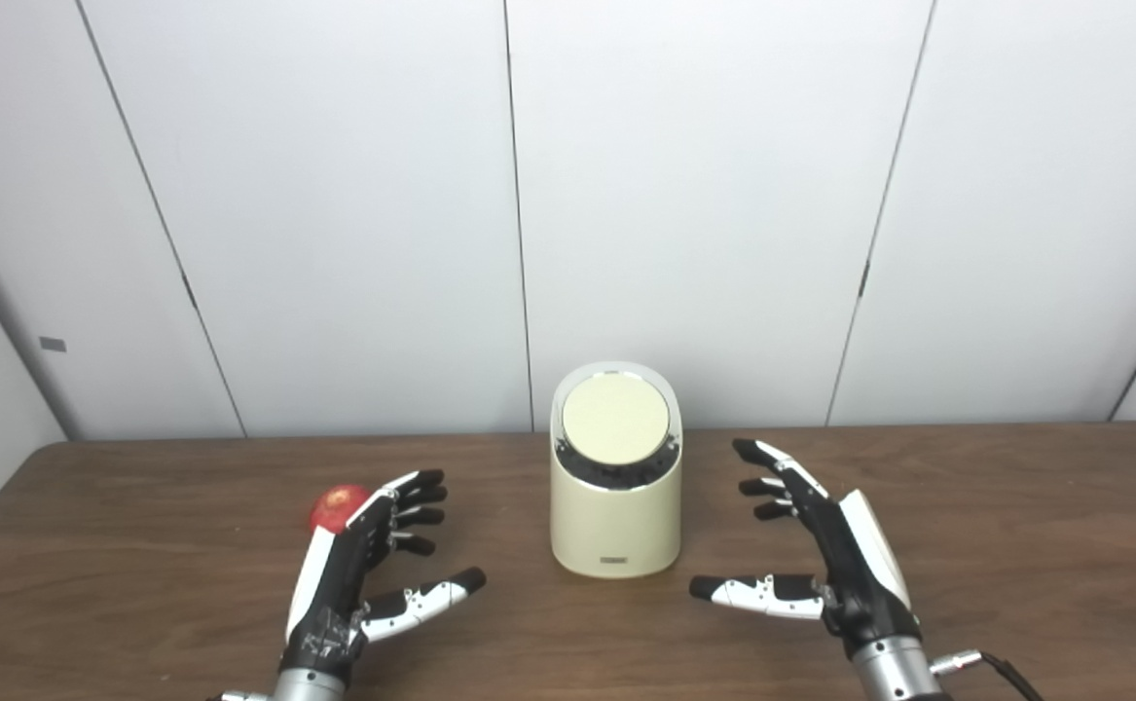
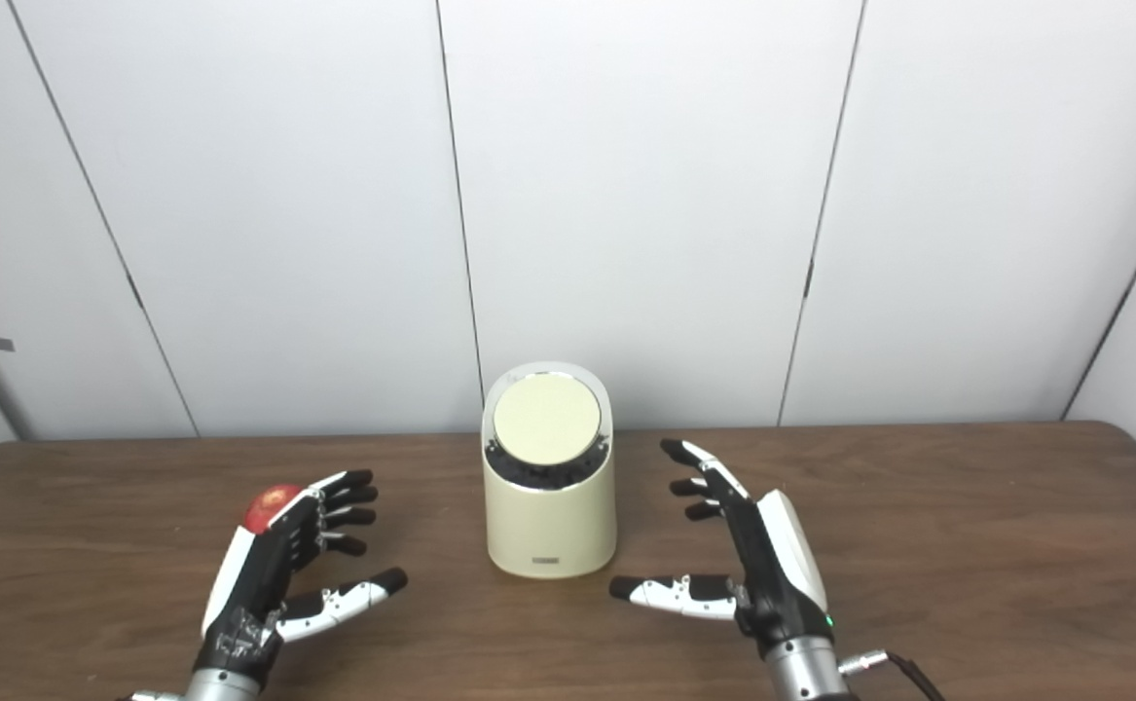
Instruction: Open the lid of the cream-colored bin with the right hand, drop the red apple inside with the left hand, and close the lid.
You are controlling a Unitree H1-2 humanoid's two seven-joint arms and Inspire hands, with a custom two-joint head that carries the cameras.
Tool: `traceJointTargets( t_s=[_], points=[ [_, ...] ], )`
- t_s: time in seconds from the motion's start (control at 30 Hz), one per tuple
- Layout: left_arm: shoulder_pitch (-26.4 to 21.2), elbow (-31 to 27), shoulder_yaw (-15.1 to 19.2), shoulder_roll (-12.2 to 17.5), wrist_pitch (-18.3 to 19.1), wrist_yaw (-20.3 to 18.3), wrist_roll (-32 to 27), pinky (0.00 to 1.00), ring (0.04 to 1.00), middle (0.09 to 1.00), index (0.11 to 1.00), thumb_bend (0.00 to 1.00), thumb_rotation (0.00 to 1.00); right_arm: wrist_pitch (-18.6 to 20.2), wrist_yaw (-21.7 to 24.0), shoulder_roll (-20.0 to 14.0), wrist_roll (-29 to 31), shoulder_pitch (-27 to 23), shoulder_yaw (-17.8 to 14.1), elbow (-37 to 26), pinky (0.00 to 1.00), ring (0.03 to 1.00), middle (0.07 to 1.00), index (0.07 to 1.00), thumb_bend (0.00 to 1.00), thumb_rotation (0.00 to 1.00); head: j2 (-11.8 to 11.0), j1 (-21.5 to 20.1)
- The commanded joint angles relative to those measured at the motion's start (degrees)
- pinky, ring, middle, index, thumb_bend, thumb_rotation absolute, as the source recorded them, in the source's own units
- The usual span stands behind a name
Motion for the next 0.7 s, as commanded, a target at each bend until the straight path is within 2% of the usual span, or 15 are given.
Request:
traceJointTargets(
  t_s=[0.0, 0.43, 0.67],
  points=[
    [-1.98, -1.59, 0.12, 0.49, -2.34, 0.58, 0.22, 0.60, 0.728, 0.781, 0.809, 0.74, 0.10, -1.00, -0.57, 0.18, 0.15, -1.23, -0.11, -1.71, 0.66, 0.751, 0.853, 0.841, 0.83, 0.20, 0.04, -0.05],
    [-2.05, -1.40, 0.13, 0.29, -2.31, 0.81, 0.34, 0.61, 0.732, 0.783, 0.817, 0.74, 0.10, -1.50, -0.83, 0.14, 0.43, -1.34, -0.28, -1.31, 0.66, 0.750, 0.853, 0.840, 0.83, 0.21, -0.22, 0.24],
    [-2.11, -0.80, 0.06, 0.21, -2.72, 0.67, -0.05, 0.59, 0.733, 0.790, 0.821, 0.73, 0.09, -2.55, -1.68, 1.01, 0.34, -2.40, 0.15, -0.85, 0.65, 0.759, 0.848, 0.839, 0.76, 0.34, -0.54, 1.03]
  ],
)
